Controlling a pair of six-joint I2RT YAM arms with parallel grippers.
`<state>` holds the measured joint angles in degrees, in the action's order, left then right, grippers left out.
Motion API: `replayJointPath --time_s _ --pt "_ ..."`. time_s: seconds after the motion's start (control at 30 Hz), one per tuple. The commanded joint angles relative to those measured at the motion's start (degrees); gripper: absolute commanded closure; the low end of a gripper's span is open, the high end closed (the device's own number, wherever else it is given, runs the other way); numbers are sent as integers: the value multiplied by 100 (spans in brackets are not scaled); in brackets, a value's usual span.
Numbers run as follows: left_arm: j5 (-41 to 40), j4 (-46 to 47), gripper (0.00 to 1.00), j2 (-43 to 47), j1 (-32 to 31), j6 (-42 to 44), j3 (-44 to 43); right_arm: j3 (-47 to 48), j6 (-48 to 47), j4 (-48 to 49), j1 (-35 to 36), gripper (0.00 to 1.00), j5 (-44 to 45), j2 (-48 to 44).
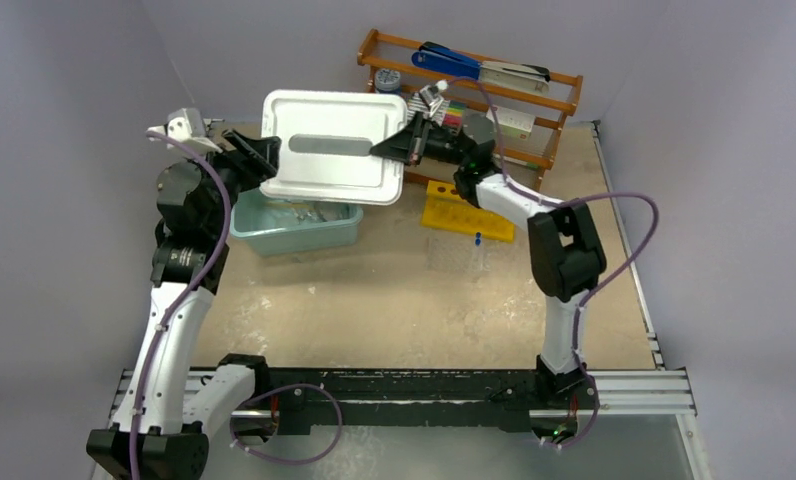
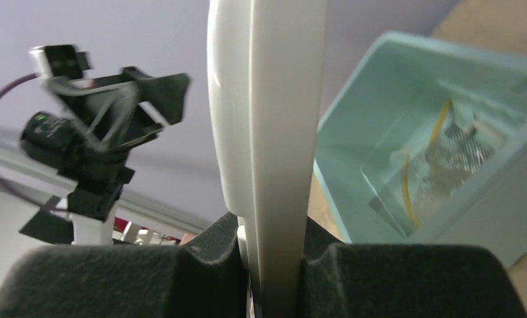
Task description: Organize the chemistry lab equipment
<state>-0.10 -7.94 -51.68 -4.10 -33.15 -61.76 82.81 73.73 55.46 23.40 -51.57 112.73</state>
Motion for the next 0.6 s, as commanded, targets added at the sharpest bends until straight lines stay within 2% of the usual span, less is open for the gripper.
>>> replayJointPath --time_s 0.0,0.13,0.33,0.57 --pt "1519 880 36 16 14 -207 102 743 -660 -1086 308 100 49 332" --pt "1612 828 35 -257 14 -183 190 1530 -942 -1916 585 100 243 893" --pt "1443 1057 35 -410 14 -272 706 2194 -804 -2159 768 100 276 1542" --pt "1233 1075 36 -764 14 -306 882 2426 -550 -2171 789 98 298 1867"
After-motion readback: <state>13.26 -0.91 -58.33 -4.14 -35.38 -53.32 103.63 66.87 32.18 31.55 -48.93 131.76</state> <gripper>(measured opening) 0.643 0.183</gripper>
